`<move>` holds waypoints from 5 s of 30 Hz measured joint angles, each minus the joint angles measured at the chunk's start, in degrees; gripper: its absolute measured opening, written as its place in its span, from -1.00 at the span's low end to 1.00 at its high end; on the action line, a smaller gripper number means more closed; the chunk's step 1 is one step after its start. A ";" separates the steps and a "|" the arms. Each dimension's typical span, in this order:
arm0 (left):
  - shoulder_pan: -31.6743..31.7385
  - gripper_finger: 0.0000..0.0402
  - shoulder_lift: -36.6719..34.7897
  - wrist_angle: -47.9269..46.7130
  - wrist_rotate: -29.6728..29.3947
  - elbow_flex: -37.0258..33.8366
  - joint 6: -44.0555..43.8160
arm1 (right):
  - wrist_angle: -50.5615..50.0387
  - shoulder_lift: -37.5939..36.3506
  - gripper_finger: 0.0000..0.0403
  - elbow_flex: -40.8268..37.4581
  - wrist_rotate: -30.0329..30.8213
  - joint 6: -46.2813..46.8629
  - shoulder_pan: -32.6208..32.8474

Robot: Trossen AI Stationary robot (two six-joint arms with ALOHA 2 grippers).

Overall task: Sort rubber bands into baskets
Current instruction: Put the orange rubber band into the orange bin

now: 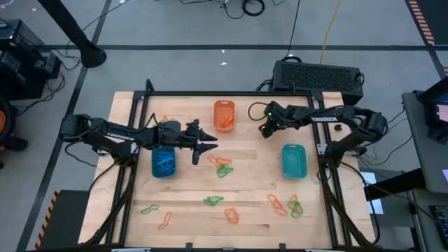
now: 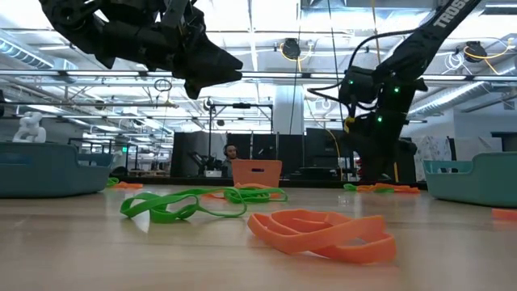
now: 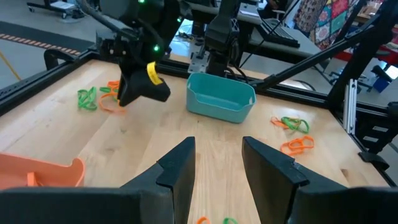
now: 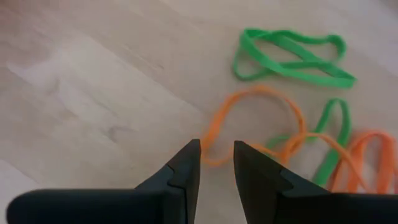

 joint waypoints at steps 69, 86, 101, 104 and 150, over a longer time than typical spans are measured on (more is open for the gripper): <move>-0.74 -0.31 31.91 30.06 10.01 11.67 -27.11 | 18.08 -15.23 -1.00 -0.04 -6.95 -5.40 32.79; -0.70 -0.96 31.91 29.41 8.07 11.69 -22.58 | 17.86 -15.23 -0.93 -0.04 -7.23 -10.69 33.20; 5.85 -0.99 21.74 -9.59 -2.24 22.12 -11.50 | 10.78 -15.23 -0.62 -0.04 -6.66 -16.31 33.09; 8.23 -0.99 20.79 -22.51 -8.64 26.65 -7.20 | 8.49 -15.23 -0.57 -0.04 -6.66 -16.33 33.09; 19.87 -0.41 26.51 -39.57 -7.69 33.45 2.36 | 7.26 -15.23 -0.55 -0.04 -6.97 -15.85 33.09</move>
